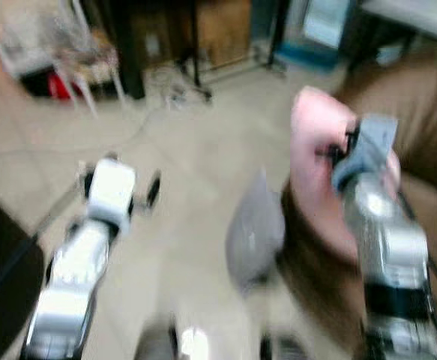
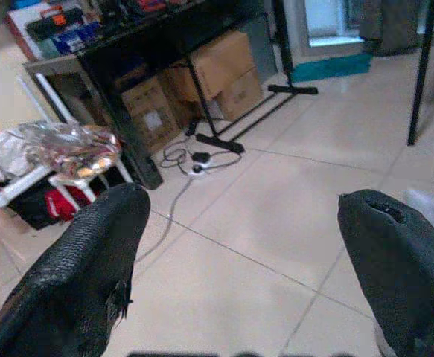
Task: Move the pillow to the sofa from floor
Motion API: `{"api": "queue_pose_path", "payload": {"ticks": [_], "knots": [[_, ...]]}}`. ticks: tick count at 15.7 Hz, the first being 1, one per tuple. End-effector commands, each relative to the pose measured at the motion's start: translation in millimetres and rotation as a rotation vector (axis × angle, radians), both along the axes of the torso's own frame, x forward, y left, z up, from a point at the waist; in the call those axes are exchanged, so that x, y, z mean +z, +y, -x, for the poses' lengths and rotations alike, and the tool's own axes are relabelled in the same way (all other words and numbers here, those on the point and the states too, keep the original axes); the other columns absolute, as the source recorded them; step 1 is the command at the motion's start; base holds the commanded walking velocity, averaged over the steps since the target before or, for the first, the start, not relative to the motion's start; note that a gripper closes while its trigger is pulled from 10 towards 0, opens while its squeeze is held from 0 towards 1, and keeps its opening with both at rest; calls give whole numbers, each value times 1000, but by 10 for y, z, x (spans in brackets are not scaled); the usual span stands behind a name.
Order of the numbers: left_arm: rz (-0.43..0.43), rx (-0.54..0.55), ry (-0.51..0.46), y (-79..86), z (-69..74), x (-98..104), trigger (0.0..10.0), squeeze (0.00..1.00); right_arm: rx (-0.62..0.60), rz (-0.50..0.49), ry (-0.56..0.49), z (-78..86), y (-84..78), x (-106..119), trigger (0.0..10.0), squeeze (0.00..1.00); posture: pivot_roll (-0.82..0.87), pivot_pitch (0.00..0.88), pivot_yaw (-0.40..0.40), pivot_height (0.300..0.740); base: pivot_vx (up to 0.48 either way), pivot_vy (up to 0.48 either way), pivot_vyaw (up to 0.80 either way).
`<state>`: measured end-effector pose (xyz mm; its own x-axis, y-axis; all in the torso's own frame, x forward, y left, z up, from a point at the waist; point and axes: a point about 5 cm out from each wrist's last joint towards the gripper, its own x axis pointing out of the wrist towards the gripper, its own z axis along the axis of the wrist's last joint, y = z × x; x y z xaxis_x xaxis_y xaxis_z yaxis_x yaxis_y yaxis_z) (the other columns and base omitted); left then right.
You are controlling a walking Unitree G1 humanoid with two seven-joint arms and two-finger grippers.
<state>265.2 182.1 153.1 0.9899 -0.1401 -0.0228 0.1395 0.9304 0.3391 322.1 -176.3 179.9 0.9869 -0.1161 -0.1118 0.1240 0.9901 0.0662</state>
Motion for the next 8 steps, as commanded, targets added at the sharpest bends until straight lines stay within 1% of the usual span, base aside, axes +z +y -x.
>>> {"api": "queue_pose_path", "payload": {"ticks": [1, 3, 4, 5, 6, 7, 8], "knots": [[-12, -8, -5, -5, -7, 7, 10000, 537, 1, 44, -46, 21, 14, 117, 10000, 0, -64, 0, -12, 727, 0, 0, 0], [-19, -4, -14, 10, -12, 16, 10000, 541, -60, 176, -5, 34, -78, 53, 10000, 0, -63, 0, -10, 740, 0, 0, 0], [-21, -7, -27, 10, -18, 35, 10000, 541, -50, 146, -13, 38, -91, 48, 10000, 0, -62, 0, -8, 740, 0, 0, 0], [-16, -3, -43, 17, -25, 57, 10000, 541, -55, 135, -18, 42, -101, 53, 10000, 0, -66, 0, -5, 740, 0, 0, 0], [-14, -2, -56, 18, -29, 73, 10000, 545, -53, 114, -21, 44, -101, 52, 10000, 0, -66, 0, -5, 740, 0, 0, 0], [-10, -1, -71, 19, -35, 96, 10000, 545, -52, 69, -28, 53, -94, 48, 10000, 0, -67, 0, -5, 740, 0, 0, 0], [-7, -2, -78, 16, -34, 112, 10000, 541, -47, 52, -35, 67, -80, 44, 10000, 0, -67, 0, -5, 740, 0, 0, 0]]}}
